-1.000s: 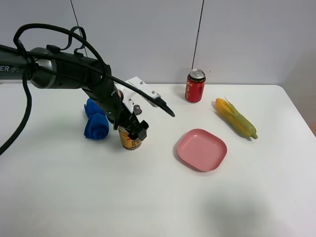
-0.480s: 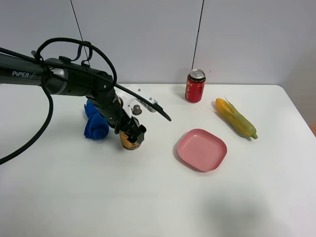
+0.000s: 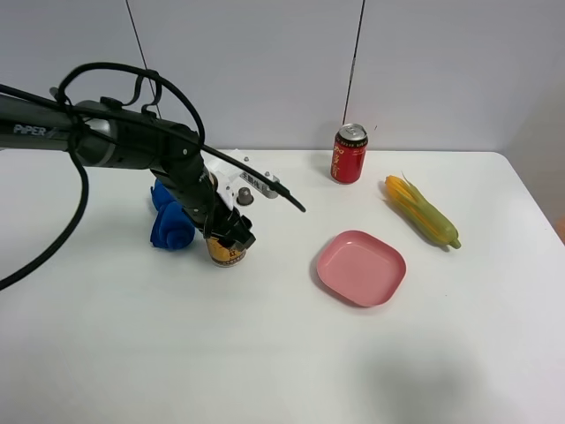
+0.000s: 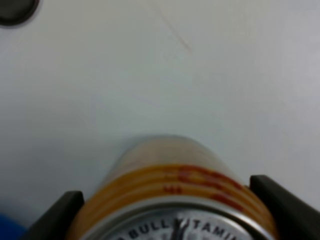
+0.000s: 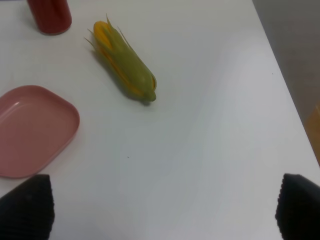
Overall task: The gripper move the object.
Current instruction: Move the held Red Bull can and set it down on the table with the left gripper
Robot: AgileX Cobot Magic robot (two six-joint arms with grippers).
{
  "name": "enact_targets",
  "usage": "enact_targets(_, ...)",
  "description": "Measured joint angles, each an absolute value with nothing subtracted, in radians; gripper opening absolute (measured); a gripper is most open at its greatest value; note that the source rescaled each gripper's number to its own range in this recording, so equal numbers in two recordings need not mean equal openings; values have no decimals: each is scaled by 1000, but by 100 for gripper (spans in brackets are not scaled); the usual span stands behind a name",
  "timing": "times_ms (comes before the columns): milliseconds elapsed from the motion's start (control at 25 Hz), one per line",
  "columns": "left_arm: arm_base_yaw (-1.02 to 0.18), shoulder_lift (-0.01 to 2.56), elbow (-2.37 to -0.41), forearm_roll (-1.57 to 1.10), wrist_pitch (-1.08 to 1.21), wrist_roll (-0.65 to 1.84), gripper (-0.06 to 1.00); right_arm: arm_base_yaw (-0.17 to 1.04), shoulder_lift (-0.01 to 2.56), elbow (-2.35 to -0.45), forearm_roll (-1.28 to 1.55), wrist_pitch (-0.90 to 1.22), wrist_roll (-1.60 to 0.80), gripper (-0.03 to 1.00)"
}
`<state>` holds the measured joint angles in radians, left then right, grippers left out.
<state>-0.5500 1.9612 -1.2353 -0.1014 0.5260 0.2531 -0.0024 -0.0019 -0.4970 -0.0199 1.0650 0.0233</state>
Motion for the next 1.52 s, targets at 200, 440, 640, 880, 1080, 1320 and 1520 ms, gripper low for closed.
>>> enact_targets(200,-504,1768,-1235,-97,629,66,5,-2,-2,-497,-20,1065,23,100)
enact_targets(440,-288,1611,-1236,45,745,-201,5,-2,-2,-497,-20,1065,23,100)
enact_targets(640,-83,1607,-1236,97,758,-255,5,-2,-2,-497,-20,1065,23,100)
enact_targets(880,5,1663,-1236,97,734,-258,5,-2,-2,-497,-20,1065,23,100)
enact_targets(1080,-2,1770,-1236,40,725,-257,5,-2,-2,-497,-20,1065,23,100)
enact_targets(1320,-6,1888,-1236,8,662,-254,5,-2,-2,-497,-20,1065,23,100)
enact_targets(1520,-6,1947,-1235,8,577,-239,5,-2,-2,-497,-20,1065,23,100)
